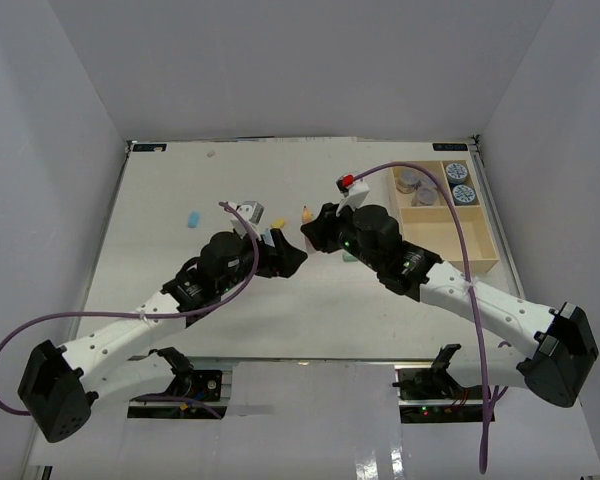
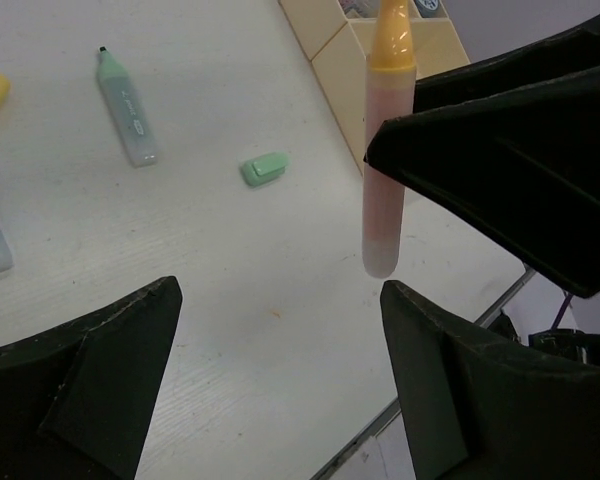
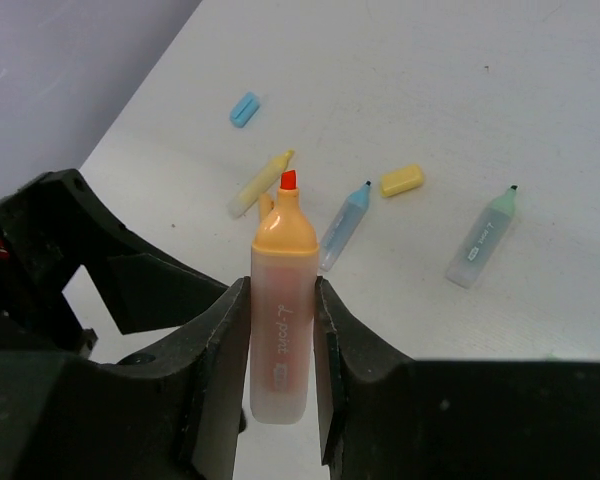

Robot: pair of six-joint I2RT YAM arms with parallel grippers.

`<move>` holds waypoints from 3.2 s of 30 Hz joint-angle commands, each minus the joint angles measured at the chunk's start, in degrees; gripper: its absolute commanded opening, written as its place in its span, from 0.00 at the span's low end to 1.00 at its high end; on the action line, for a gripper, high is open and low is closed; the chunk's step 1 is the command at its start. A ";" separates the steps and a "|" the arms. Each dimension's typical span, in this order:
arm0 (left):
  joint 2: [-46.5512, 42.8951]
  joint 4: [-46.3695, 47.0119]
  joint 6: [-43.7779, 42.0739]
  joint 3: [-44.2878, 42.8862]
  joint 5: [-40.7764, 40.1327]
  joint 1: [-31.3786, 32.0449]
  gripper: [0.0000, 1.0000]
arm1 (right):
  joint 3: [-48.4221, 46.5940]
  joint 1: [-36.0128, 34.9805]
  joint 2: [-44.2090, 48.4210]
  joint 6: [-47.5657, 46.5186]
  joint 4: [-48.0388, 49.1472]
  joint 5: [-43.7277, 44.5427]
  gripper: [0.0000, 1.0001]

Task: Sort the stationery into containers
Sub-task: Pick up the pen from the center of the board.

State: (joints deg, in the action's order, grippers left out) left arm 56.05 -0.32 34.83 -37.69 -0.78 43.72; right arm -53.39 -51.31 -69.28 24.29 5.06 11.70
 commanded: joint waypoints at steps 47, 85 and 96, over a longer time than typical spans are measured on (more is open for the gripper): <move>-1.11 16.23 -9.77 3.76 -1.51 5.23 0.08 | 0.30 -4.59 4.14 1.02 1.54 2.72 0.29; 6.00 2.96 -24.10 -12.22 43.48 -8.74 0.03 | -1.10 19.32 6.52 -26.31 -1.28 -59.43 0.78; 5.65 2.87 -26.30 -9.94 48.85 -9.80 0.04 | -4.89 20.02 4.41 -26.14 -1.46 -61.19 0.70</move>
State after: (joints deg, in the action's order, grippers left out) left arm 62.92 2.48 9.85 -48.23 45.21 34.33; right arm -55.64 -31.55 -64.16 -1.43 2.85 -47.79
